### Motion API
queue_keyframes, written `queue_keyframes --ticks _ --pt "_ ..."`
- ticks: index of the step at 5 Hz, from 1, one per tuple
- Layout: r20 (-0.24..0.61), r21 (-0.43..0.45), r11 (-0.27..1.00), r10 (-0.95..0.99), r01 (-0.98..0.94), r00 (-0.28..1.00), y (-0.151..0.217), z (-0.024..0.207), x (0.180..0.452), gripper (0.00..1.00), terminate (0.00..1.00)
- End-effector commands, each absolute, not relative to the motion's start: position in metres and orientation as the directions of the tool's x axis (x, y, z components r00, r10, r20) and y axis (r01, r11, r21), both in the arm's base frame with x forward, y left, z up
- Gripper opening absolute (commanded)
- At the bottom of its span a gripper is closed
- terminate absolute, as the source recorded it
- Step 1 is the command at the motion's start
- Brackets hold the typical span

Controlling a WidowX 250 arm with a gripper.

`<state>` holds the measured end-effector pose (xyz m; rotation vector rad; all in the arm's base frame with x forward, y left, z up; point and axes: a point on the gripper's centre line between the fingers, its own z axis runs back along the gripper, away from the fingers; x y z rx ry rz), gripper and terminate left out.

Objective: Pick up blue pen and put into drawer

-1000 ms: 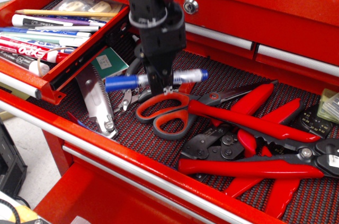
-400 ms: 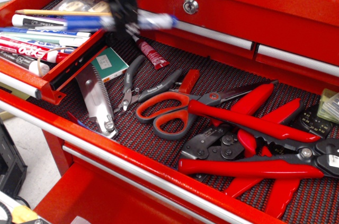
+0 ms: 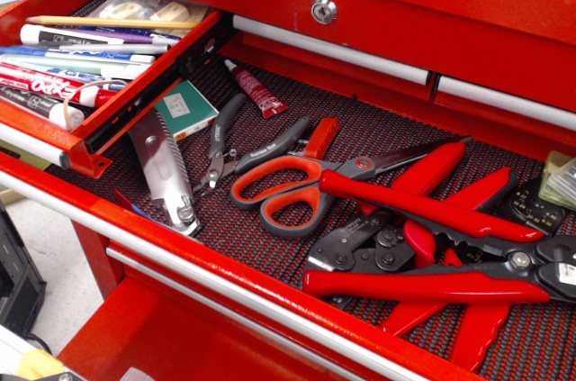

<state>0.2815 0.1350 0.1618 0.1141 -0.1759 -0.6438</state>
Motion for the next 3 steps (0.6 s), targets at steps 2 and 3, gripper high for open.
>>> queue_keyframes --ticks 2,3 --pt "0.194 0.178 0.82 -0.571 0.544 0.798 0.1383 0.1759 0.2791 1.0 0.0" --pt "0.194 0.178 0.82 -0.571 0.544 0.798 0.1383 0.1759 0.2791 1.0 1.0"
